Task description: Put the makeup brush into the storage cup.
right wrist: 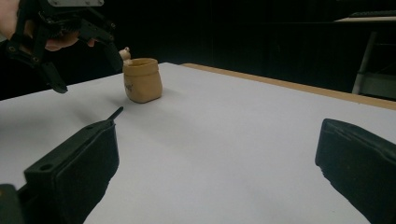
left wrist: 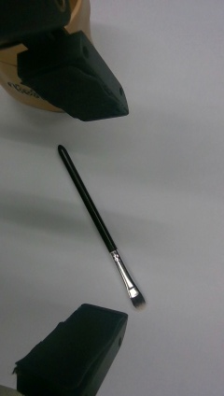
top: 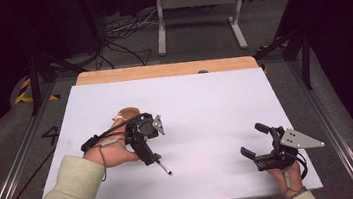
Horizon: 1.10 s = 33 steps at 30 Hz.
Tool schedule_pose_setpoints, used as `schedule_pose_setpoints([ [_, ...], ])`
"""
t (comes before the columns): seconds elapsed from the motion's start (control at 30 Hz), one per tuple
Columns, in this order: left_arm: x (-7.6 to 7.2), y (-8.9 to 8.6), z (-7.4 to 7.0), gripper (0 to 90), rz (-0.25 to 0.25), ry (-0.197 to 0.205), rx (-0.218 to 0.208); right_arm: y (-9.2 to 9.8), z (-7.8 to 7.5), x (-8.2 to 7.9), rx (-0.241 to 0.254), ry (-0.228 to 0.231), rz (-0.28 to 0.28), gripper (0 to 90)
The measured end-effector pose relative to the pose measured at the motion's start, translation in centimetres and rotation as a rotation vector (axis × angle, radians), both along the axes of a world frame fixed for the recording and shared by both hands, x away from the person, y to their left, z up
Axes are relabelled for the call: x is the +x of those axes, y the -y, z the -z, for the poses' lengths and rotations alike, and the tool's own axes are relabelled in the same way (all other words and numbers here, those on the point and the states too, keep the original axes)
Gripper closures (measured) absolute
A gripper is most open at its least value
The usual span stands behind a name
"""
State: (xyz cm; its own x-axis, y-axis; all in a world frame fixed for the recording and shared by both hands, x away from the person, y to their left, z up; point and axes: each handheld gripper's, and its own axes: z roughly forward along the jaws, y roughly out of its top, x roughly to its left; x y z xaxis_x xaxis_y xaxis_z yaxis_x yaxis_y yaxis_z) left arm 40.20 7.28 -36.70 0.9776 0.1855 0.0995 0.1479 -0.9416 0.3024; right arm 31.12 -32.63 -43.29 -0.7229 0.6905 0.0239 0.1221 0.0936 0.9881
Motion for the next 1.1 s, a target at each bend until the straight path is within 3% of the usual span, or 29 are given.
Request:
schedule_pose_setpoints([
  [0.47, 0.6, 0.4, 3.1, 6.5, 0.022, -0.061, 0.035, 0.0, 0.1, 0.1, 0.012, -0.026, -0.005, 0.0],
  [0.73, 0.6, 0.7, 4.4, 9.9, 0.042, -0.073, 0.044, 0.0, 0.1, 0.2, 0.017, -0.033, -0.005, 0.0],
  [1.0, 0.7, 1.0, 5.6, 13.7, 0.052, -0.075, 0.097, 0.0, 0.2, 0.3, 0.026, -0.050, 0.002, 0.0],
  [1.1, 0.6, 1.0, 5.7, 17.0, 0.038, -0.073, 0.086, 0.0, 0.2, 0.3, 0.028, -0.057, 0.002, 0.0],
])
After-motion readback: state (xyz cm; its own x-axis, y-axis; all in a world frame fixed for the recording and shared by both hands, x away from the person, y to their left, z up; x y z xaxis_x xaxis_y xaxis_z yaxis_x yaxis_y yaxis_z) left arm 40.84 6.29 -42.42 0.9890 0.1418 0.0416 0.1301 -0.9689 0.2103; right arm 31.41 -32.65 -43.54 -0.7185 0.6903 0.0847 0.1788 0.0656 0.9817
